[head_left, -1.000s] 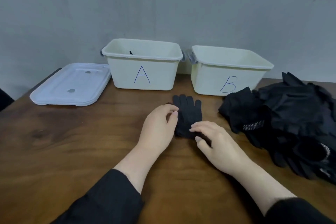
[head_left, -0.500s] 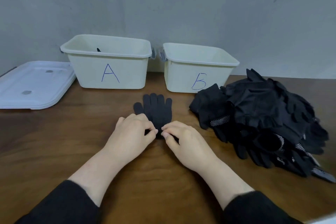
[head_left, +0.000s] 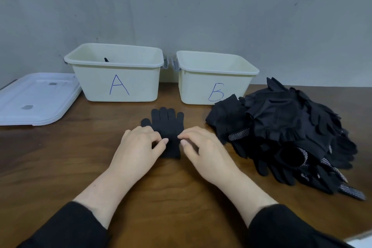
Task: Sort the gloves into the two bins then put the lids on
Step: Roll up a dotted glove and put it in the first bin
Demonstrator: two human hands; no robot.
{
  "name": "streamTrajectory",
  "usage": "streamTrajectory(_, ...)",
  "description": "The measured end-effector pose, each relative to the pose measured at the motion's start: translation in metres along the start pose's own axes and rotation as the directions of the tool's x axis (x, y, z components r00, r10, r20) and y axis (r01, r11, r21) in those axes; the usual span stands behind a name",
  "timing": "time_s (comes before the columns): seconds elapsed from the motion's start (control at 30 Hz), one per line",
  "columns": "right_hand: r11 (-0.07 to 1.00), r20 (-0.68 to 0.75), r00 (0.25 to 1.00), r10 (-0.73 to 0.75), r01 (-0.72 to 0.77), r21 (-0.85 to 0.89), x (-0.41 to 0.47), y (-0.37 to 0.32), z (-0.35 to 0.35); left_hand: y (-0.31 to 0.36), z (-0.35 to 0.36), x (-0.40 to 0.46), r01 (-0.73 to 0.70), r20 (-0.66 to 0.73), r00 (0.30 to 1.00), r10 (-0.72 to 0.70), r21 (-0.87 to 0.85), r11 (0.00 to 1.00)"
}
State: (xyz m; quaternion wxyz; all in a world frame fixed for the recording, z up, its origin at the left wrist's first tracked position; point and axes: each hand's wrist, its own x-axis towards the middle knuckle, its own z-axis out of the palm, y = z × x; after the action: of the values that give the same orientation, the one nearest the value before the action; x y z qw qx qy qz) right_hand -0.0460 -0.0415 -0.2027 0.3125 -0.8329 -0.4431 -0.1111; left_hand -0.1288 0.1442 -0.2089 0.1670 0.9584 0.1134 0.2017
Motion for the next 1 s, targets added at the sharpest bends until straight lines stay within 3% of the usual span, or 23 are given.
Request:
streamTrajectory(0.07,0.997,-0.06,0.998,0.006,-0.01,-0.073,0.017,0.003,-0.019,-0.001,-0.003,0.001,0.025,-0.052,0.998,-0.03,-0.078,0.997)
streamTrajectory(0.17,0.952,0.027,0.987,0.16,-0.147,-0.269,0.058,0.016,-0.057,-0.004,-0.006,0.003,0.067,-0.083,0.993,-0.08,-0.155,0.986)
streamTrajectory(0.23,0.839,0.094,0.958,0.272,-0.188,-0.51,0.087,0.034,-0.074,-0.005,-0.008,0.003,0.074,-0.105,0.99,-0.096,-0.194,0.978)
streamTrajectory(0.33,0.636,0.221,0.881,0.419,-0.112,-0.764,0.113,0.062,-0.085,-0.009,-0.009,0.003,0.088,-0.119,0.986,-0.118,-0.227,0.97)
streamTrajectory(0.43,0.577,0.313,0.802,0.509,-0.048,-0.815,0.122,0.081,-0.086,-0.011,-0.011,0.004,0.107,-0.13,0.981,-0.141,-0.241,0.965)
streamTrajectory(0.53,0.567,0.315,0.801,0.509,-0.036,-0.823,0.125,0.088,-0.085,-0.012,-0.01,0.004,0.115,-0.125,0.98,-0.153,-0.269,0.956)
streamTrajectory(0.67,0.668,0.286,0.823,0.49,-0.144,-0.73,0.131,0.086,-0.094,-0.012,-0.01,0.006,0.114,-0.13,0.979,-0.158,-0.294,0.949)
streamTrajectory(0.8,0.851,0.088,0.914,0.397,-0.33,-0.408,0.136,0.071,-0.122,-0.011,-0.009,0.006,0.112,-0.141,0.977,-0.162,-0.306,0.945)
streamTrajectory(0.9,0.917,-0.024,0.934,0.358,-0.356,-0.183,0.137,0.053,-0.143,-0.011,-0.009,0.006,0.123,-0.131,0.976,-0.172,-0.321,0.939)
streamTrajectory(1.0,0.935,-0.037,0.934,0.354,-0.354,0.014,0.137,0.035,-0.156,-0.01,-0.011,0.005,0.154,-0.115,0.972,-0.205,-0.35,0.924)
